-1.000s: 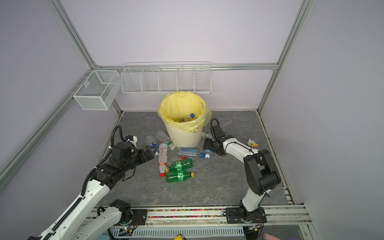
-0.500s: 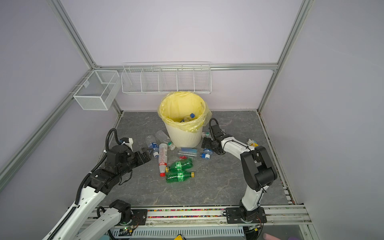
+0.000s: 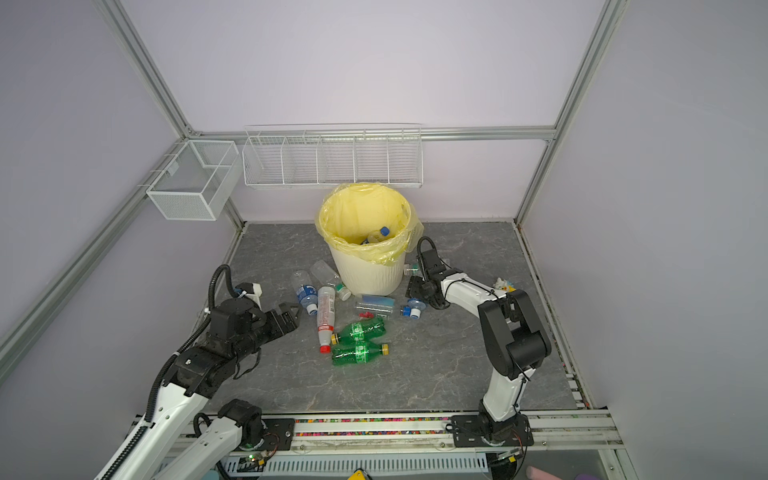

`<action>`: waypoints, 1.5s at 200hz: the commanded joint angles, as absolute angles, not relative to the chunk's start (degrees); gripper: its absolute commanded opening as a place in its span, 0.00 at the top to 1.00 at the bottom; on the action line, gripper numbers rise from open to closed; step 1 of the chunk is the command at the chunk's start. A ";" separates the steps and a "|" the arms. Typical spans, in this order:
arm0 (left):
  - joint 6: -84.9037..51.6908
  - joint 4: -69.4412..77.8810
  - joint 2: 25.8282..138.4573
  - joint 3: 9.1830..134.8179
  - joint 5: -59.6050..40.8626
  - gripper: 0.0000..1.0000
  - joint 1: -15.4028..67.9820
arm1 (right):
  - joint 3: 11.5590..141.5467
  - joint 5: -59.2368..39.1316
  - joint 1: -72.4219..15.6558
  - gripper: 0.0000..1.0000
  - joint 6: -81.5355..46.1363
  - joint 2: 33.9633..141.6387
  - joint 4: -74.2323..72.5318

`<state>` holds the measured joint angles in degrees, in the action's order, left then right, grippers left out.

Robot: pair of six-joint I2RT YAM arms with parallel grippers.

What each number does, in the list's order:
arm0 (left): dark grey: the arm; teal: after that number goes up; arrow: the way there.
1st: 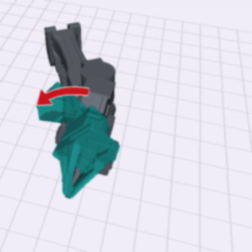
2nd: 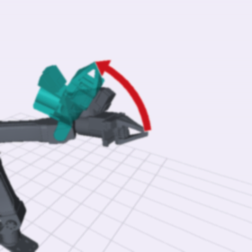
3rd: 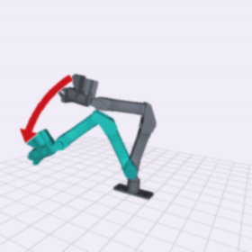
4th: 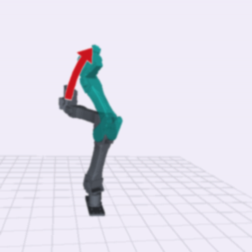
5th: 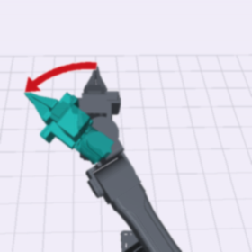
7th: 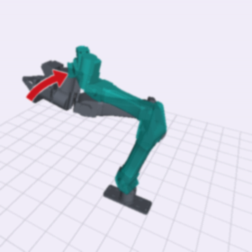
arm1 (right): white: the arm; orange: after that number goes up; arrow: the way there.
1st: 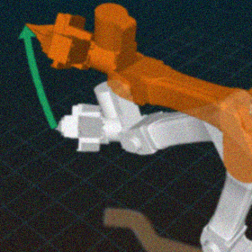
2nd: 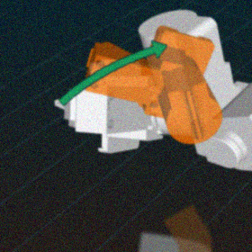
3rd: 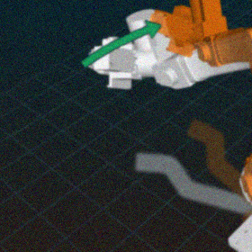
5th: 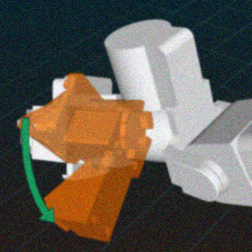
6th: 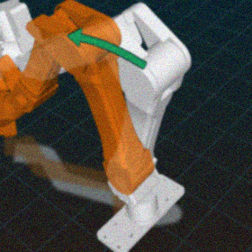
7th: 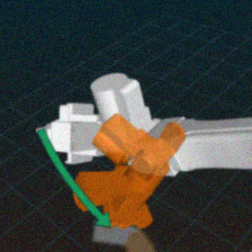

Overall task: Throw the plastic bottles in the bin
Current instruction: 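Pull the held bottle back from the pile with the right gripper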

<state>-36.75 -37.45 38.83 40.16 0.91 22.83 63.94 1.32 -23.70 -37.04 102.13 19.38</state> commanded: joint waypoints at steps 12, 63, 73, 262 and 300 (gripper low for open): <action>-35.95 -36.75 40.11 40.34 1.34 0.00 22.45 | 64.60 1.18 -23.48 0.36 -36.91 102.92 19.34; -35.51 -37.53 40.08 40.88 1.49 0.00 22.52 | 63.21 0.29 -23.54 0.42 -37.02 100.44 19.16; -35.58 -37.69 39.70 40.72 1.56 0.00 22.54 | 62.95 0.10 -23.55 0.42 -37.17 99.66 19.15; -37.44 -34.33 40.29 39.11 0.00 0.01 22.51 | 54.36 0.00 -24.05 0.43 -37.27 77.39 24.22; -37.74 -33.85 41.41 39.80 -0.71 0.00 22.48 | 52.22 0.27 -24.16 0.43 -36.85 71.93 26.55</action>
<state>-37.23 -34.70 41.06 39.90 -0.03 22.81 53.89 -0.21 -23.77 -37.28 74.91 23.51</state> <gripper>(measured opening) 0.995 0.570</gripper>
